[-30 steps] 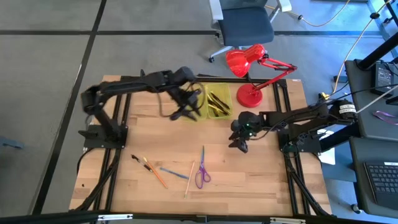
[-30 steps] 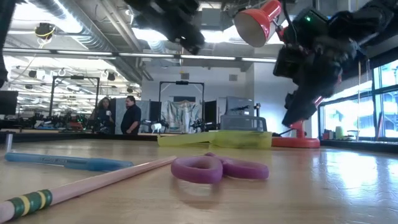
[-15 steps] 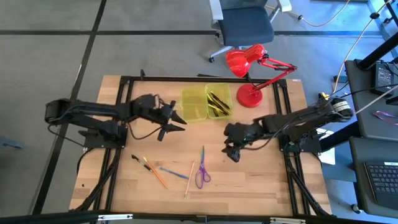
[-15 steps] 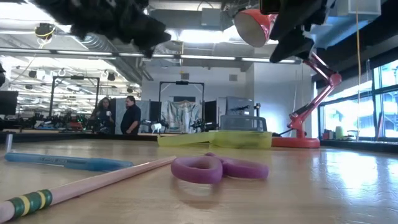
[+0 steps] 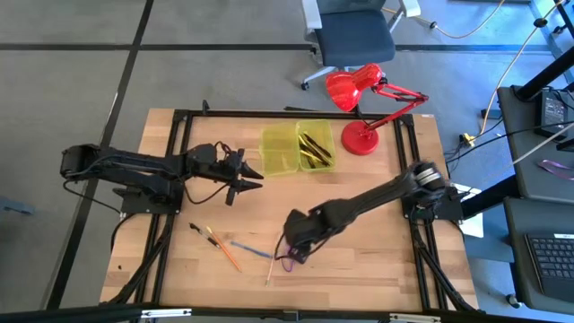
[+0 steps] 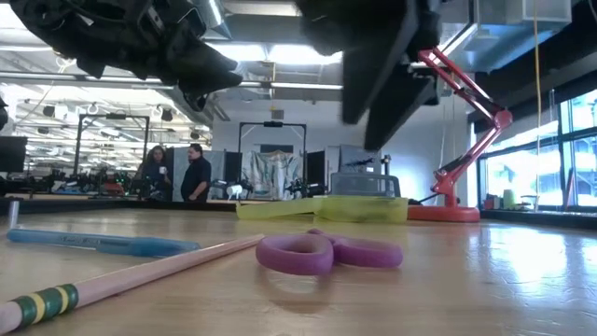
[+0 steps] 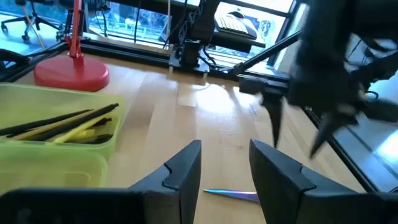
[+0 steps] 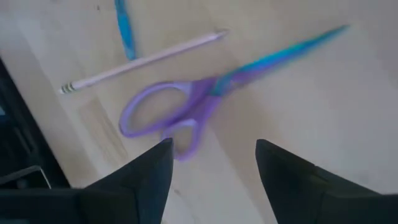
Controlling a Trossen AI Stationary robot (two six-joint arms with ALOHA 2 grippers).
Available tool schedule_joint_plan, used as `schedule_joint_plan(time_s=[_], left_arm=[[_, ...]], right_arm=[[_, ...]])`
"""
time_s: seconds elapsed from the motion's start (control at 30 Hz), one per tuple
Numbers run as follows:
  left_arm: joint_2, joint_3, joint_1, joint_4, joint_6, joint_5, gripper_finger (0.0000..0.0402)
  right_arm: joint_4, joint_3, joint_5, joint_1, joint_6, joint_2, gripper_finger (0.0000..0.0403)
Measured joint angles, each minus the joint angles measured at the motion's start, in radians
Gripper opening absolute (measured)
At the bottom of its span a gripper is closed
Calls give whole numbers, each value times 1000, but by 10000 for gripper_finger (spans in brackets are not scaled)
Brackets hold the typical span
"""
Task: Pick & place school supplies into a supply box
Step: Put the purple scissors into the yellow supply box
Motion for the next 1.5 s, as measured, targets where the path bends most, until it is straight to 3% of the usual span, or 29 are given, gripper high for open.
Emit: schedule_joint_plan(time_s=[0.43, 0.8, 1.5], left_arm=[[0, 0, 0, -57, 0, 1, 128], [0, 0, 0, -108, 52, 1, 127], [1, -1, 0, -166, 97, -1, 128]], right_arm=[[-61, 306, -7, 54, 225, 251, 230], [-85, 310, 11, 85, 444, 275, 230], [-90, 307, 30, 85, 499, 357, 230]])
